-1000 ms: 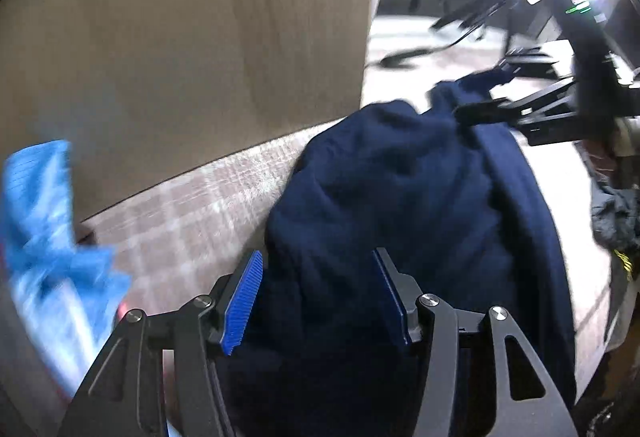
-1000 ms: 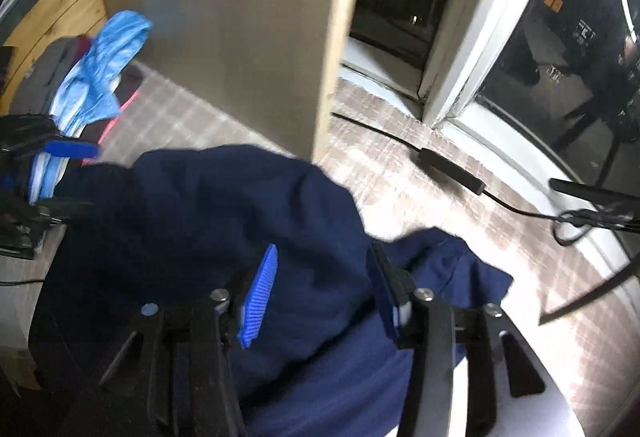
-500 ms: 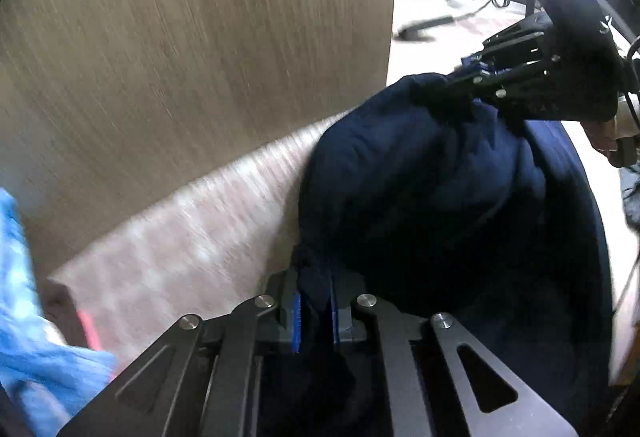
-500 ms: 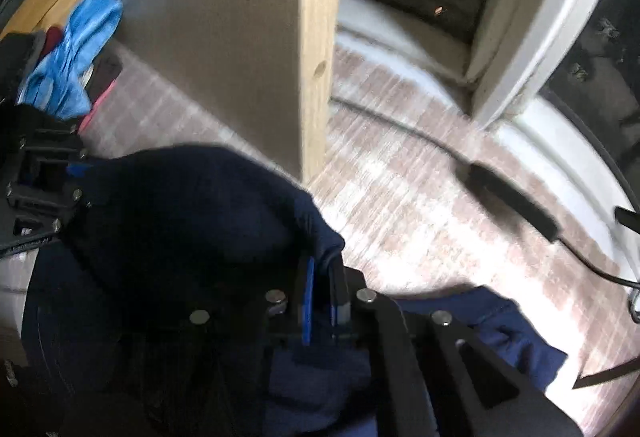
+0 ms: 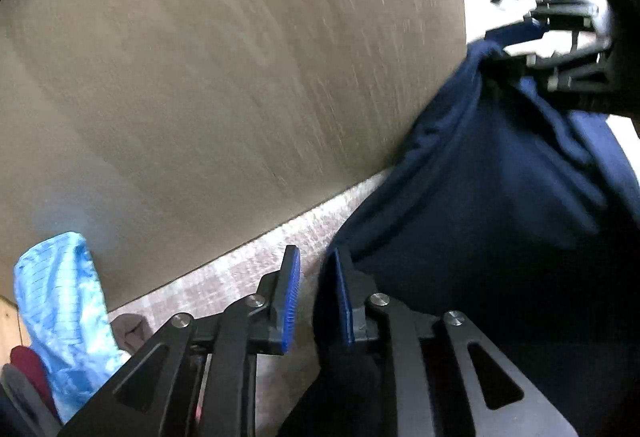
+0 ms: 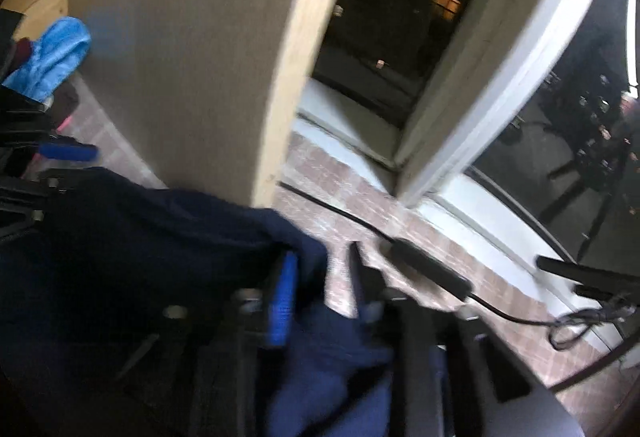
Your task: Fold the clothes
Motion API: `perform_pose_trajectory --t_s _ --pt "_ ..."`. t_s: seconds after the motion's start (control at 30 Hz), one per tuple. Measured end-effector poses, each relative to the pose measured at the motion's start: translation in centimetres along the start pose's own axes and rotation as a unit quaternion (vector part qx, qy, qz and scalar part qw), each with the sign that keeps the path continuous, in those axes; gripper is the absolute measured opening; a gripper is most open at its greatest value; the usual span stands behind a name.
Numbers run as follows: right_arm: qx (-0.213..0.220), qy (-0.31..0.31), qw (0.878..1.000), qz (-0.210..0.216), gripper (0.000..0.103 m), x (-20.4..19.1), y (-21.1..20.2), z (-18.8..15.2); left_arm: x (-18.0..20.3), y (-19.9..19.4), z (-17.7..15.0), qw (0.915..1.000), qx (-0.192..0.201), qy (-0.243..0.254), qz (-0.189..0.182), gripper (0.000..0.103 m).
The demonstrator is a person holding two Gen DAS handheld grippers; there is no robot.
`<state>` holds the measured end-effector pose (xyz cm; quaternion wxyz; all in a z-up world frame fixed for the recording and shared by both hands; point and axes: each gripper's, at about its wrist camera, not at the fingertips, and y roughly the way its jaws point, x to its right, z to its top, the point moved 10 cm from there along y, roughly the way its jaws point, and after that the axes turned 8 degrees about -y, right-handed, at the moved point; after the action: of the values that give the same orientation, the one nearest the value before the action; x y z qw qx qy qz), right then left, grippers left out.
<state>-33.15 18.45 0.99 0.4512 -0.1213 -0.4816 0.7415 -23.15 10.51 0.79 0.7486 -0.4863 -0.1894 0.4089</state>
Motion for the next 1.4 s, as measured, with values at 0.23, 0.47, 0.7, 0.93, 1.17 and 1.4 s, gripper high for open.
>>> perform_pose_trajectory --t_s 0.23,0.47,0.7,0.93,1.17,1.4 --pt "0.073 0.026 0.997 0.025 0.048 0.1 -8.5 1.6 -3.3 -13.9 -0.1 0.9925 0.087 -0.065 -0.056 0.043" --pt "0.054 -0.06 0.997 -0.015 0.067 -3.6 -8.8 3.3 -6.9 -19.4 -7.0 0.9903 0.088 -0.103 -0.032 0.042" --pt "0.06 -0.153 0.966 0.2 0.067 -18.2 -7.0 5.9 -6.8 -19.2 -12.2 0.9864 0.056 -0.142 -0.061 0.042" --pt "-0.019 -0.287 0.923 0.255 0.067 -28.4 -0.3 4.6 -6.7 -18.3 -14.3 0.9861 0.036 -0.153 -0.056 0.042" --pt "-0.026 -0.264 0.93 0.253 0.005 -28.1 0.2 3.2 -4.8 -16.9 -14.2 0.9879 0.02 -0.141 -0.062 0.042" --pt "-0.021 -0.229 0.938 0.258 0.01 -21.5 -5.4 -5.5 -0.2 -15.2 -13.8 0.9892 0.002 -0.11 -0.097 0.042"
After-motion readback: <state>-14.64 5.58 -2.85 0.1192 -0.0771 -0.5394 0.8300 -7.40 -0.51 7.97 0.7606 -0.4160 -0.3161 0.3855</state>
